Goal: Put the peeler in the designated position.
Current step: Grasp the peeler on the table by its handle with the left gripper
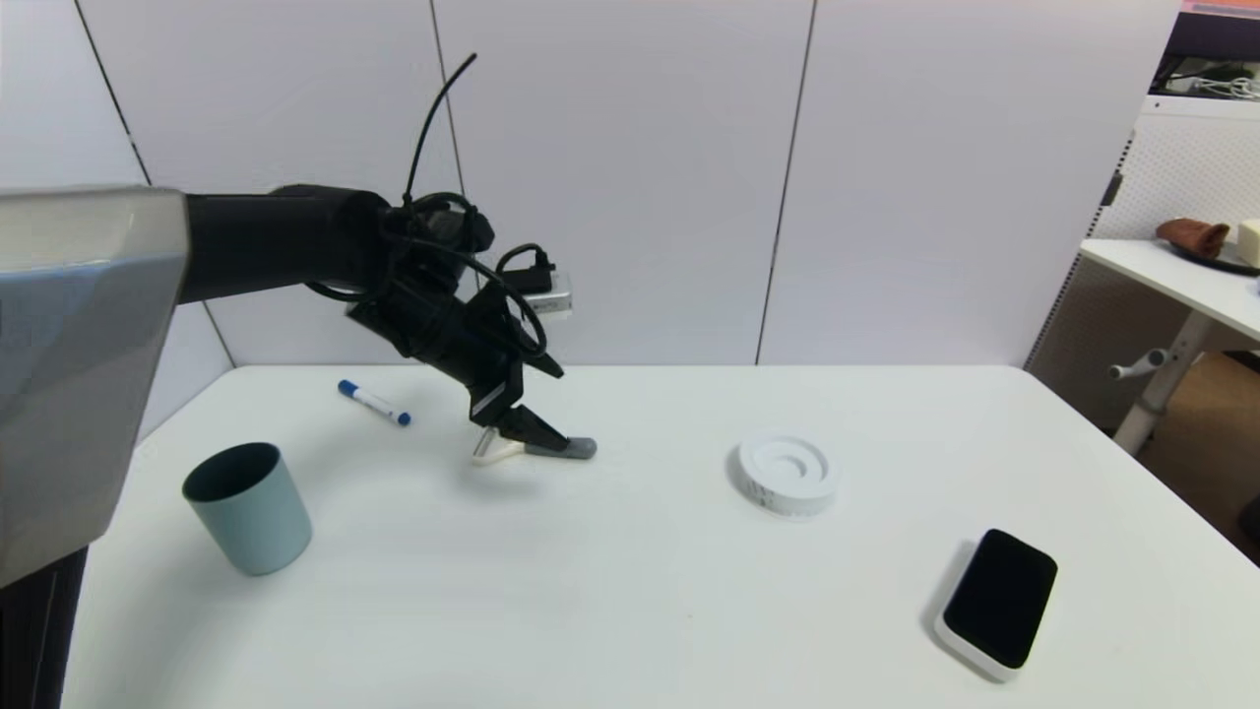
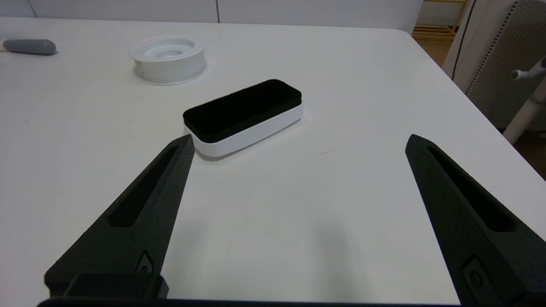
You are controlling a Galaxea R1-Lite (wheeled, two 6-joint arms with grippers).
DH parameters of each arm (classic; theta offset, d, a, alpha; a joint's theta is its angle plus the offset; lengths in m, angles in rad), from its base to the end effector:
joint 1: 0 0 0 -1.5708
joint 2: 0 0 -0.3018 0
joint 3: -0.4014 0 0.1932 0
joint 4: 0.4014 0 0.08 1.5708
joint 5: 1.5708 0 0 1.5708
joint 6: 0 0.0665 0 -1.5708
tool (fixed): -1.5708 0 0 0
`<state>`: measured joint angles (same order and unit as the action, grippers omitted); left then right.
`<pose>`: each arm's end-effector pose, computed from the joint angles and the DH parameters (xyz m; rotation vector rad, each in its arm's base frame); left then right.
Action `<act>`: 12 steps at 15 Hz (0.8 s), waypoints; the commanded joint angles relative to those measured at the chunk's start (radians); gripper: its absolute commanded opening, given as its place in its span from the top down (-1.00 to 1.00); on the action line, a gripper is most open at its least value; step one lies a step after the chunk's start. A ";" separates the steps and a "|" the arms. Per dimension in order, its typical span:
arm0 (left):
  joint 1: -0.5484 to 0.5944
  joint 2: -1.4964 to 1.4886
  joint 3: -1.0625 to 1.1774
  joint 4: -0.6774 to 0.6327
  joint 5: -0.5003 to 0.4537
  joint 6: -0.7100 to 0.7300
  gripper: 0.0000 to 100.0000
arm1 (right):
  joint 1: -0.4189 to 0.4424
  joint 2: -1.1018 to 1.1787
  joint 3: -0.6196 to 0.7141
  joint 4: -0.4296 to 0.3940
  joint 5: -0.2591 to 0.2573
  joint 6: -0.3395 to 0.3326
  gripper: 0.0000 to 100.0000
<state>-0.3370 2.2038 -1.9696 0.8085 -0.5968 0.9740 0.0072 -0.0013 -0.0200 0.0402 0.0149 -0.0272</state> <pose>0.4001 -0.1798 0.1589 0.6764 0.5622 -1.2760 0.0209 0.0011 0.0761 -0.0271 0.0186 0.0224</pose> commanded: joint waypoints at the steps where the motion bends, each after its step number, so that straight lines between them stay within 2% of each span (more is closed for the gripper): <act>1: 0.030 0.096 0.000 -0.088 -0.061 0.005 -1.00 | 0.000 0.000 0.000 0.001 0.000 0.000 -1.00; 4: 0.052 0.137 0.000 -0.155 -0.098 0.005 -1.00 | 0.000 0.000 0.000 0.001 0.000 0.000 -1.00; 12: 0.076 0.200 0.000 -0.167 -0.172 0.014 -1.00 | 0.000 0.000 0.000 0.000 0.000 0.000 -1.00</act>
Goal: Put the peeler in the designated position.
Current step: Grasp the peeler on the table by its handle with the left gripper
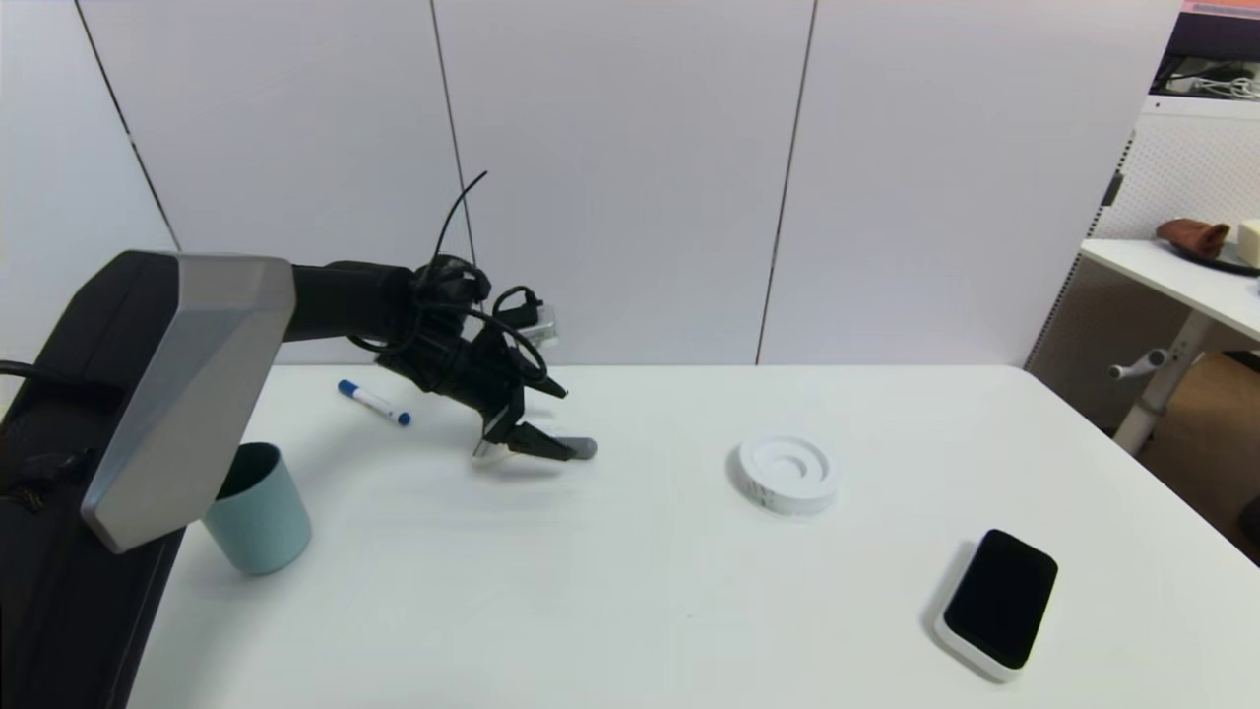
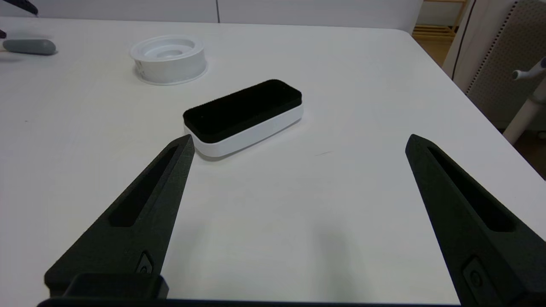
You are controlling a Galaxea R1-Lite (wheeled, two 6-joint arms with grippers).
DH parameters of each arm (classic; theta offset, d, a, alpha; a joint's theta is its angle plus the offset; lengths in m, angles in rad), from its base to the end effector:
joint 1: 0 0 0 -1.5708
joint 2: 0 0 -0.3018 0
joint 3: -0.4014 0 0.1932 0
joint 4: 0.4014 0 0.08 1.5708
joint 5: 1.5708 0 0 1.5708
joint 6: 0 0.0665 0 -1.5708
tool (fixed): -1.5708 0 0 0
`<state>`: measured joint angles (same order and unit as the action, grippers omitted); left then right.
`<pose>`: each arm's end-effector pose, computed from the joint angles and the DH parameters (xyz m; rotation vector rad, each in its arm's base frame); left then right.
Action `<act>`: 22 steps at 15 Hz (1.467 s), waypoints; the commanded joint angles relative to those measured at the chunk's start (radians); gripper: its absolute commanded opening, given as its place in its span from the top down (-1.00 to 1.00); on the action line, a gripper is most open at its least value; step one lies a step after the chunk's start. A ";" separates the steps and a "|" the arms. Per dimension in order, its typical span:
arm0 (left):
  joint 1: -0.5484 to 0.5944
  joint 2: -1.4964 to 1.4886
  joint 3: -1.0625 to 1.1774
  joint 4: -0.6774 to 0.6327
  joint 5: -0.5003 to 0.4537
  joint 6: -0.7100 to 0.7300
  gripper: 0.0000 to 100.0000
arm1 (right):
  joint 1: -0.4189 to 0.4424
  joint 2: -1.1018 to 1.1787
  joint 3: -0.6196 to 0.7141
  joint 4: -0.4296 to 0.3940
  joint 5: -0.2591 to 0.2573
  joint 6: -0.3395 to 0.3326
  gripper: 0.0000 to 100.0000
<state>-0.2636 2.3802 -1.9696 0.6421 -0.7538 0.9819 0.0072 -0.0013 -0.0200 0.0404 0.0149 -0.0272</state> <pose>0.4470 -0.1678 0.0948 0.5486 0.5105 -1.3271 0.0209 0.0011 0.0761 -0.0271 0.0188 0.0224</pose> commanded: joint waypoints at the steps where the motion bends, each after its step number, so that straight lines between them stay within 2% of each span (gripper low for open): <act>1: 0.001 0.031 0.000 -0.004 -0.029 0.004 -1.00 | 0.000 0.000 0.000 0.001 0.000 0.000 -1.00; 12: 0.003 0.074 0.000 -0.024 -0.042 0.001 -1.00 | 0.000 0.000 0.000 -0.001 0.000 0.000 -1.00; 13: 0.003 0.076 0.000 -0.024 -0.042 0.003 1.00 | 0.000 0.000 0.000 -0.001 0.000 0.000 -1.00; 22: 0.003 0.111 0.001 -0.025 -0.053 0.009 1.00 | 0.000 0.000 0.000 -0.001 0.000 0.000 -1.00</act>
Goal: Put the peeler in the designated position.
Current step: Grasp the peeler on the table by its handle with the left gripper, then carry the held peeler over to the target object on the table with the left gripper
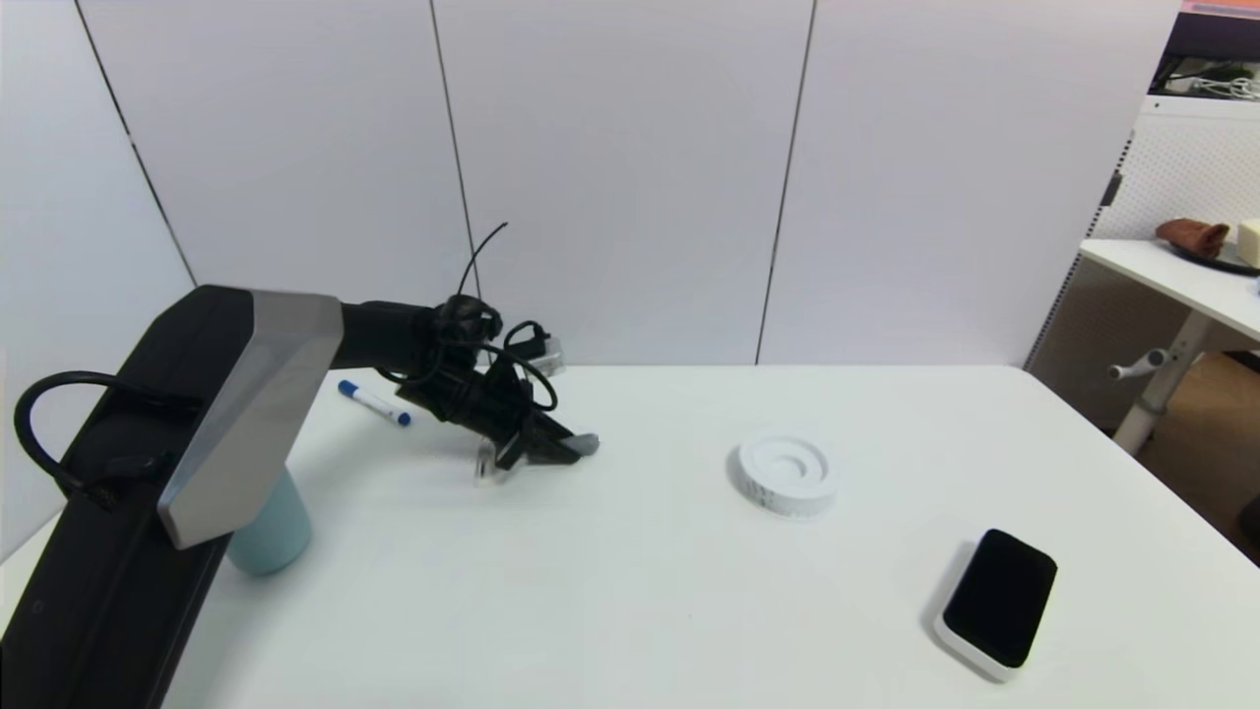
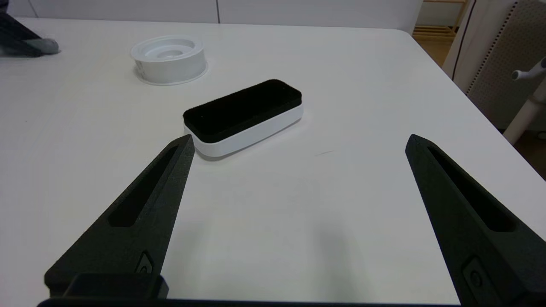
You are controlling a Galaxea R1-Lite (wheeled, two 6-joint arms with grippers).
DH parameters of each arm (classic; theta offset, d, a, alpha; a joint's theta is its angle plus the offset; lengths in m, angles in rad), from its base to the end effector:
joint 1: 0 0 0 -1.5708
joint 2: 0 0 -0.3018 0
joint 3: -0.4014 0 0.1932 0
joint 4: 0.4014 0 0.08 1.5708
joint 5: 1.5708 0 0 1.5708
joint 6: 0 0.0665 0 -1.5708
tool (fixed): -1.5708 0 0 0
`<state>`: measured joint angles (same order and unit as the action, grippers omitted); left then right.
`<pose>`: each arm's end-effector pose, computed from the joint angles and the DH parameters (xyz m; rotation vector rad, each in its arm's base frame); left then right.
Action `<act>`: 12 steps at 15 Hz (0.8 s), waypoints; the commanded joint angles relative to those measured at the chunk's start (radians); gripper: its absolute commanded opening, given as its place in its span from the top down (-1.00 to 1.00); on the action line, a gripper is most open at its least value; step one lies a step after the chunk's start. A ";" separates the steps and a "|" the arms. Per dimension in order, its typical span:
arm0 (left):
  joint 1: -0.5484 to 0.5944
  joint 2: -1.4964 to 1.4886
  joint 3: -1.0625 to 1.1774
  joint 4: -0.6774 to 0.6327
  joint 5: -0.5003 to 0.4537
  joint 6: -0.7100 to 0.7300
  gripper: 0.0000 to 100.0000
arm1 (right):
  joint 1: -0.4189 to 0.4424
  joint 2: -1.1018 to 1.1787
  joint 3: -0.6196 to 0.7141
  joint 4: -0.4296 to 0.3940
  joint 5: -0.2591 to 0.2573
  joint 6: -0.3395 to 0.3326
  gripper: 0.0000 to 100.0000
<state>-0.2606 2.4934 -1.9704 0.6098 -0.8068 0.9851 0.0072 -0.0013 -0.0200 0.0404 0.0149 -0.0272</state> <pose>0.4570 -0.1716 0.0447 0.4796 0.5601 -1.3823 0.0209 0.0011 0.0761 -0.0271 0.0188 0.0224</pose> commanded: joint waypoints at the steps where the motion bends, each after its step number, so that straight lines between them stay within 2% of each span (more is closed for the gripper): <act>1: 0.000 -0.030 0.002 0.008 0.001 0.006 1.00 | 0.000 0.000 0.000 0.001 0.000 0.000 -1.00; 5: -0.002 -0.254 0.012 0.079 0.015 -0.025 1.00 | 0.000 0.000 0.000 0.001 0.000 0.000 -1.00; 7: 0.000 -0.392 0.010 0.102 0.070 -0.068 1.00 | 0.000 0.000 0.000 -0.001 0.000 0.000 -1.00; 10: 0.046 -0.596 0.010 0.122 0.248 -0.187 1.00 | 0.000 0.000 0.000 -0.001 0.000 0.000 -1.00; 12: 0.118 -0.712 0.012 0.114 0.443 -0.284 1.00 | 0.000 0.000 0.000 0.001 0.000 0.000 -1.00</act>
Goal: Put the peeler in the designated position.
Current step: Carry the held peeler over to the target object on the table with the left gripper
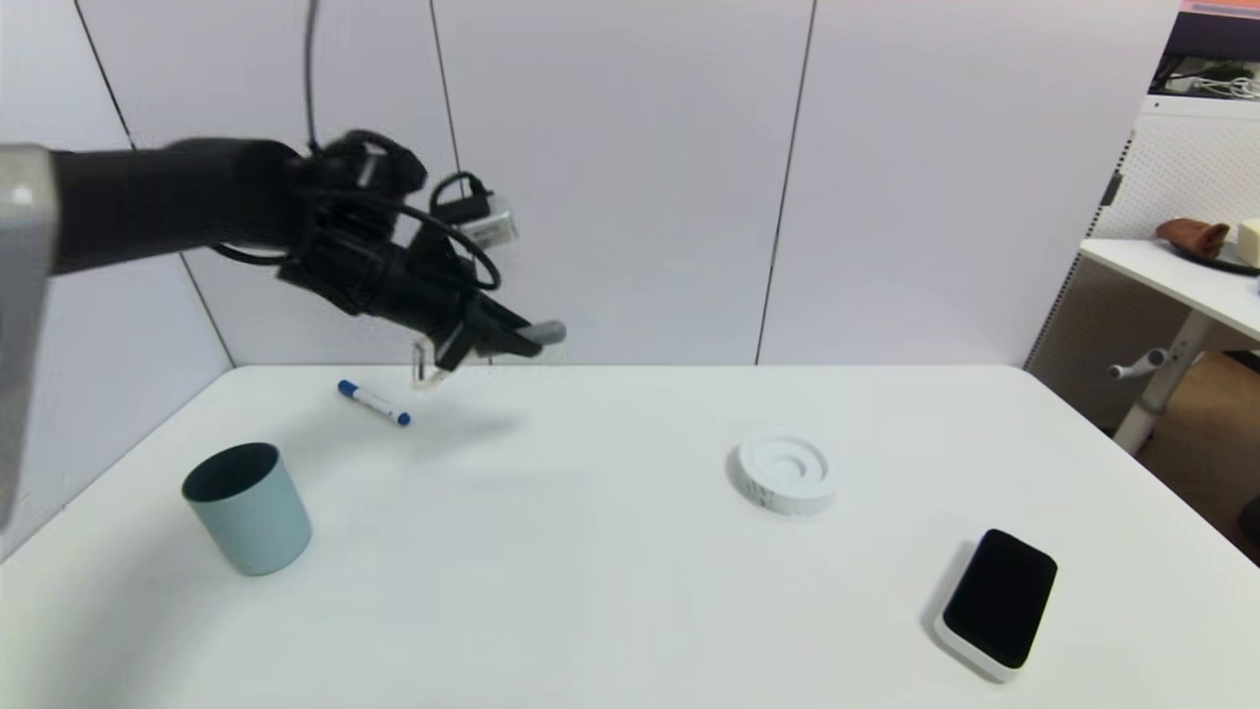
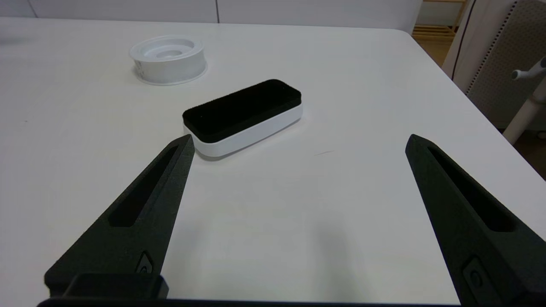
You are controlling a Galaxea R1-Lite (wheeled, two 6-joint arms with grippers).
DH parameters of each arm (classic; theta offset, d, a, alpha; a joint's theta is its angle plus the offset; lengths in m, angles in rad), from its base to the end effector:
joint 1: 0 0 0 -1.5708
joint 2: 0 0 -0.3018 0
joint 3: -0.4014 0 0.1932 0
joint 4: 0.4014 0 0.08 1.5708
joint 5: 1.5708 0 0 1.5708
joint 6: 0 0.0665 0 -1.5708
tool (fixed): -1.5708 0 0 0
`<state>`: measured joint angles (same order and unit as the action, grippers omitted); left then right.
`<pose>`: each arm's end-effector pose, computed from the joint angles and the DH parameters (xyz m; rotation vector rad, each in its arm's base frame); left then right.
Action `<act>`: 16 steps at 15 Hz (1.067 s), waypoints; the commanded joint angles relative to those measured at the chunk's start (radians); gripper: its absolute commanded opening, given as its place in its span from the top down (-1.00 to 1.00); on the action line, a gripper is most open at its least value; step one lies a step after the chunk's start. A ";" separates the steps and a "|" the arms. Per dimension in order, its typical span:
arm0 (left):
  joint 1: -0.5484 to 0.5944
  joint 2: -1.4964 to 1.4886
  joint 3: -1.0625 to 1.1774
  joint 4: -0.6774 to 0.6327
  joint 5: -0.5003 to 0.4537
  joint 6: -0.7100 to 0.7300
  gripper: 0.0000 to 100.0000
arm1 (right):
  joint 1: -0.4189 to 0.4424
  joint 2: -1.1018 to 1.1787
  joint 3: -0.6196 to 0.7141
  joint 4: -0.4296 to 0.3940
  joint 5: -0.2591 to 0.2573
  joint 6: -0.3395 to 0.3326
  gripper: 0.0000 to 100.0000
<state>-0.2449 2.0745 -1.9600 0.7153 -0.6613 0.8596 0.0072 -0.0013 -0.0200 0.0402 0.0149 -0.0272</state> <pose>0.3980 -0.1416 0.2212 0.5766 0.4136 -1.1409 0.0209 0.0011 0.0761 -0.0271 0.0186 0.0224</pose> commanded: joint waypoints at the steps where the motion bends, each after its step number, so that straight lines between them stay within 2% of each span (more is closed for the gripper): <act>1: 0.142 -0.333 0.004 0.006 0.374 -0.197 1.00 | 0.000 0.000 0.000 0.000 0.000 0.000 -1.00; 4: 0.282 -0.459 0.092 0.006 0.594 -0.307 1.00 | 0.000 0.000 0.000 0.000 0.000 0.000 -1.00; 6: 0.420 -0.565 0.279 0.006 0.651 -0.427 1.00 | 0.000 0.000 0.000 0.001 0.000 0.000 -1.00; 9: 0.581 -0.654 0.523 -0.033 0.637 -0.491 1.00 | 0.000 0.000 0.000 0.000 0.000 0.000 -1.00; 13: 0.671 -0.662 0.920 -0.341 0.594 -0.494 1.00 | 0.000 0.000 0.000 0.000 0.000 0.000 -1.00; 16: 0.681 -0.573 1.038 -0.521 0.574 -0.494 1.00 | 0.000 0.000 0.000 0.001 0.000 0.000 -1.00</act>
<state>0.4040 1.4370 -1.0472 0.3813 -0.0681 0.3660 0.0072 -0.0013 -0.0200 0.0404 0.0149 -0.0268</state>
